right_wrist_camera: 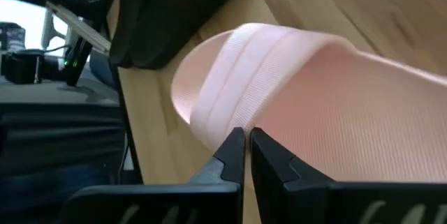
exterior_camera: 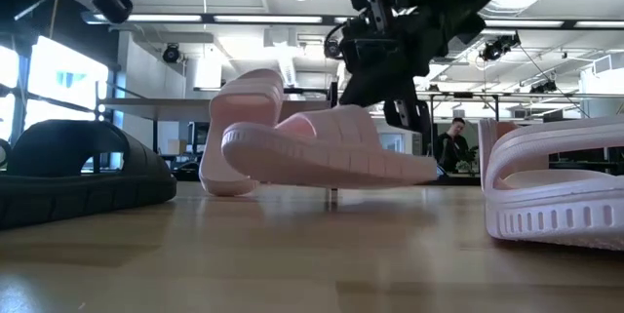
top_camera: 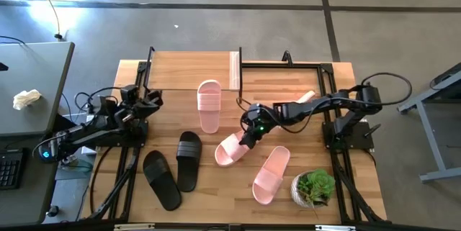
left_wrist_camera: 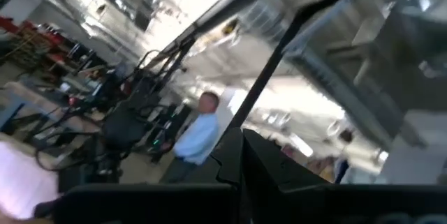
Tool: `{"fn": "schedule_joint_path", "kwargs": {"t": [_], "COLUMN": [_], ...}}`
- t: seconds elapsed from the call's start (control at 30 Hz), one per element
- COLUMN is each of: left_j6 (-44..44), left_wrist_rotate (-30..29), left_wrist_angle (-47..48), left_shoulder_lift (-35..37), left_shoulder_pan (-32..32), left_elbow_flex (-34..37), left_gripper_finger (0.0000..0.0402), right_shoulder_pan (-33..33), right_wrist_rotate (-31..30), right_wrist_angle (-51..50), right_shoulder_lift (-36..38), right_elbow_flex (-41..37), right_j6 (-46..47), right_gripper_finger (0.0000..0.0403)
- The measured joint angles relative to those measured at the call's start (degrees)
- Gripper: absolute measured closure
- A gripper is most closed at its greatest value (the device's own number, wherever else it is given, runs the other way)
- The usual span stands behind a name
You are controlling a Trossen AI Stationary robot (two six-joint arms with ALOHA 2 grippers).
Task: Pick and place slides into the shelf
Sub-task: Move the pink slide to the middle of the table
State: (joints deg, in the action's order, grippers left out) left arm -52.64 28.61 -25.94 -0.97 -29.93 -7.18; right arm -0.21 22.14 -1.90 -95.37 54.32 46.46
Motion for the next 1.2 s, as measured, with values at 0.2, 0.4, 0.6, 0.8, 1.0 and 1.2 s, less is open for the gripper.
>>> {"fn": "schedule_joint_path", "kwargs": {"t": [0.2, 0.4, 0.6, 0.8, 1.0, 1.2], "left_j6": [13.3, 22.5, 26.87, 33.06, 36.5, 40.03], "left_wrist_rotate": [0.09, -2.55, -4.66, -24.88, -36.37, -36.18], "left_wrist_angle": [24.08, 40.46, 43.07, 56.4, 60.82, 66.31], "left_shoulder_lift": [-1.3, -9.39, -21.52, -33.96, -48.06, -61.34], "left_shoulder_pan": [-0.02, -0.02, 2.55, 13.57, 20.41, 18.42], "left_elbow_flex": [-10.39, -17.99, -23.37, -33.29, -41.91, -53.06], "left_gripper_finger": [0.0401, 0.0401, 0.0401, 0.0401, 0.0401, 0.0401], "right_shoulder_pan": [0.0, -0.02, 0.0, -0.02, -0.02, -0.01], "right_wrist_rotate": [0.13, -0.97, -2.05, -2.18, -2.11, -2.11], "right_wrist_angle": [-0.93, -2.99, -3.26, -3.47, -4.68, -6.53], "right_shoulder_lift": [0.02, 0.02, 0.02, 0.02, 0.04, 0.04], "right_elbow_flex": [0.79, 0.83, 0.83, 0.83, 0.83, 0.83], "right_j6": [-0.44, -0.42, -0.43, -0.44, -0.46, -0.48], "right_gripper_finger": [0.0403, 0.0403, 0.0403, 0.0403, 0.0403, 0.0403]}}
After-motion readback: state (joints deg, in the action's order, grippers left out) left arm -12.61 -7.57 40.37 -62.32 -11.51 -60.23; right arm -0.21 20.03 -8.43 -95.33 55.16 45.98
